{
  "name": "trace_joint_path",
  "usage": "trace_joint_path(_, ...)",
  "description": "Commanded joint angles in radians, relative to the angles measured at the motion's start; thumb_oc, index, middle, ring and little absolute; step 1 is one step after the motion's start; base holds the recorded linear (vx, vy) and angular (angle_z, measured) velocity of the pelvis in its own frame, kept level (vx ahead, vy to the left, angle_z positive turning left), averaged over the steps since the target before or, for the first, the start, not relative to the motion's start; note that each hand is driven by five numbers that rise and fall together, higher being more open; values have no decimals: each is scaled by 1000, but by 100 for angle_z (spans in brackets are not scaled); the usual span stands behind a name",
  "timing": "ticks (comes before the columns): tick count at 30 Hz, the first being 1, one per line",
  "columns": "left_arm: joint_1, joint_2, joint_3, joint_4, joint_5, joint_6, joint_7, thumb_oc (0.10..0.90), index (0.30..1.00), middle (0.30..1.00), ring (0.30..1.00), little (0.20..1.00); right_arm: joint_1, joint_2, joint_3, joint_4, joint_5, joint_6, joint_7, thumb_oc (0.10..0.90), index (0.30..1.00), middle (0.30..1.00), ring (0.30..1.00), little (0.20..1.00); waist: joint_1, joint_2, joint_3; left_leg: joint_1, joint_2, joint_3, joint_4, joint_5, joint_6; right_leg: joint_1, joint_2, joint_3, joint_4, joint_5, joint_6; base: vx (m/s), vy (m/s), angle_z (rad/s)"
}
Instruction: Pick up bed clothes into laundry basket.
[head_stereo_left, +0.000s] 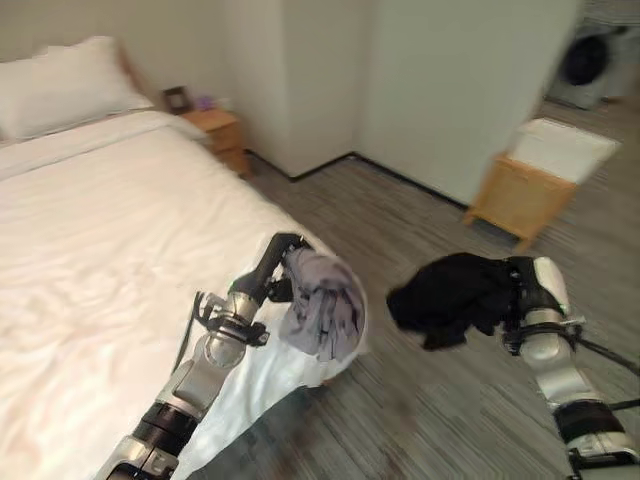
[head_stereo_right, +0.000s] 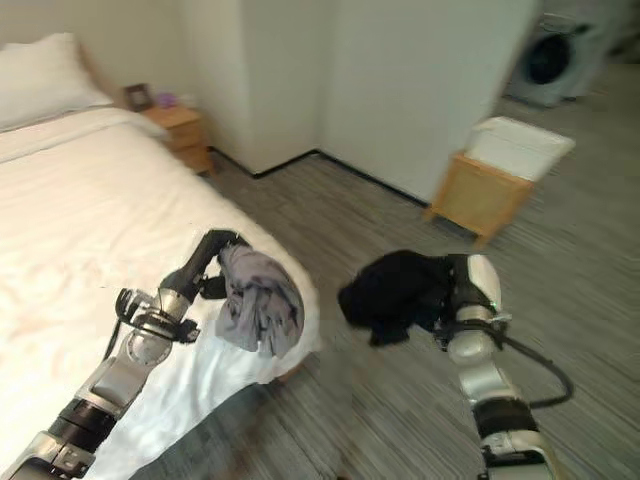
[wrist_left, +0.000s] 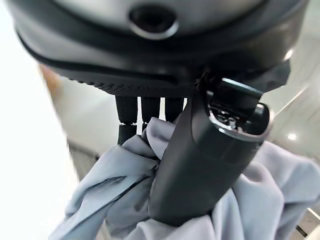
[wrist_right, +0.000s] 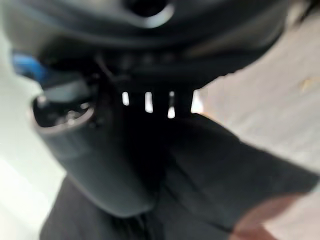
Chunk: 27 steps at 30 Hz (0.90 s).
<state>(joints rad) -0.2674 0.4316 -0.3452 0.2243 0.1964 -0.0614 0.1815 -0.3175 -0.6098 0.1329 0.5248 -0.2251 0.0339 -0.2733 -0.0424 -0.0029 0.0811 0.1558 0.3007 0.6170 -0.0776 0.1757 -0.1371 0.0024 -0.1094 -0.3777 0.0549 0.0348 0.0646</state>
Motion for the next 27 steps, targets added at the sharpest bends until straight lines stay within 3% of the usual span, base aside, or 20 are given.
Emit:
trace_joint_path(1,-168,-37,46,-131,-30,-92,108,400,300,300,300,300,-140,-33,63,-141,-68,-75,-62,400,300,300,300,300,-6,48,-7,-45,76,13,8,54,-68,177,-49,19,-78,-167,76,-54,-207,-50)
trace_joint_path(3,-183,-63,40,-129,-34,-90,121,400,300,300,300,300,-153,-20,101,-159,-85,-78,-65,400,300,300,300,300,-20,70,5,-35,99,-2,48,60,-80,195,-15,64,-104,-180,56,-73,-263,-59)
trace_joint_path(5,-194,-76,31,-137,-42,-93,129,400,300,300,300,300,-146,-18,111,-178,-96,-79,-64,400,300,300,300,300,-20,76,19,-60,111,-44,140,61,-76,211,4,88,-124,-194,38,-89,-264,-70)
trace_joint_path(6,-201,-101,25,-136,-50,-93,149,400,300,300,300,300,-119,-12,129,-211,-115,-82,-60,400,300,300,300,300,1,80,53,-118,75,-186,236,79,-40,202,21,127,-128,-180,15,-114,-215,-47)
trace_joint_path(7,-201,-102,23,-136,-49,-94,149,400,300,300,300,300,-116,-12,127,-214,-116,-81,-59,400,300,300,300,300,-2,81,51,-126,76,-193,245,74,-39,203,21,122,-128,-181,15,-142,-212,-70)
trace_joint_path(9,-170,-120,22,-137,-31,-97,165,400,300,300,300,300,-64,2,141,-256,-143,-90,-40,400,300,300,300,300,28,75,72,-183,-47,-375,311,-13,8,196,8,180,-125,-166,7,-19,-139,-72)
trace_joint_path(10,-143,-132,7,-146,-17,-98,169,400,300,300,300,300,-30,10,140,-289,-171,-93,-33,400,300,300,300,300,41,74,80,-208,-129,-436,341,-97,35,194,5,215,-115,-162,2,22,-105,-67)
trace_joint_path(11,-143,-133,6,-146,-17,-98,169,400,300,300,300,300,-28,10,139,-291,-172,-93,-33,400,300,300,300,300,42,74,78,-211,-129,-435,340,-94,37,190,4,216,-116,-159,2,52,-96,-98)
trace_joint_path(13,-124,-154,-6,-130,-26,-94,176,400,300,300,300,300,-4,21,152,-310,-191,-96,-27,400,300,300,300,300,49,82,84,-215,-195,-464,333,-169,67,187,12,249,-101,-160,-2,60,-40,-104)
trace_joint_path(14,-125,-157,-12,-122,-23,-90,178,400,300,300,300,300,-7,15,150,-312,-202,-101,-33,400,300,300,300,300,46,88,78,-194,-201,-457,302,-182,74,184,21,256,-97,-161,-2,63,-56,-72)
trace_joint_path(17,-128,-158,-28,-73,-25,-76,185,400,300,300,300,300,-9,24,165,-296,-203,-96,-35,400,300,300,300,300,37,91,79,-211,-177,-457,363,-144,60,199,39,278,-87,-170,-17,85,-81,-50)
trace_joint_path(19,-144,-156,-37,-48,-44,-64,198,400,300,300,300,300,-7,19,171,-300,-192,-96,-37,400,300,300,300,300,37,87,103,-283,-160,-513,511,-42,33,197,56,281,-56,-181,-45,28,-197,-61)
trace_joint_path(20,-168,-163,-53,-26,-65,-55,205,400,300,300,300,300,-17,15,181,-293,-181,-88,-41,400,300,300,300,300,56,66,142,-372,-172,-533,660,45,10,213,59,282,-52,-186,-66,9,-289,-44)
trace_joint_path(21,-173,-166,-56,-21,-71,-50,204,400,300,300,300,300,-29,16,191,-283,-178,-83,-39,400,300,300,300,300,58,60,143,-404,-177,-517,685,31,21,220,63,282,-61,-186,-70,90,-250,-2)
trace_joint_path(22,-158,-136,-27,-39,-75,-50,191,400,300,300,300,300,-48,-116,87,-360,-83,-108,9,400,300,300,300,300,52,50,135,-434,-185,-499,697,-12,30,236,70,293,-80,-193,-66,169,-104,15)
trace_joint_path(23,-149,-124,-1,-55,-81,-65,192,400,300,300,300,300,65,-132,61,-347,-57,-138,-3,400,300,300,300,300,52,44,142,-463,-199,-469,686,-54,47,253,71,311,-89,-200,-60,213,-35,15)
trace_joint_path(25,-123,-121,35,-57,-74,-59,189,400,300,300,300,300,89,-109,53,-369,-75,-123,19,400,300,300,300,300,67,47,141,-498,-214,-429,594,-73,53,264,75,336,-100,-212,-52,266,16,-10)
trace_joint_path(26,-116,-114,47,-61,-67,-56,189,400,300,300,300,300,105,-104,54,-393,-91,-128,26,400,300,300,300,300,76,45,136,-493,-212,-403,512,-74,51,277,72,346,-111,-225,-42,426,70,-35)
trace_joint_path(27,-91,-89,81,-83,-68,-61,184,400,300,300,300,300,115,-166,0,-479,-78,-161,53,400,300,300,300,300,69,44,127,-480,-203,-374,392,-76,44,297,74,355,-125,-243,-30,472,89,-46)
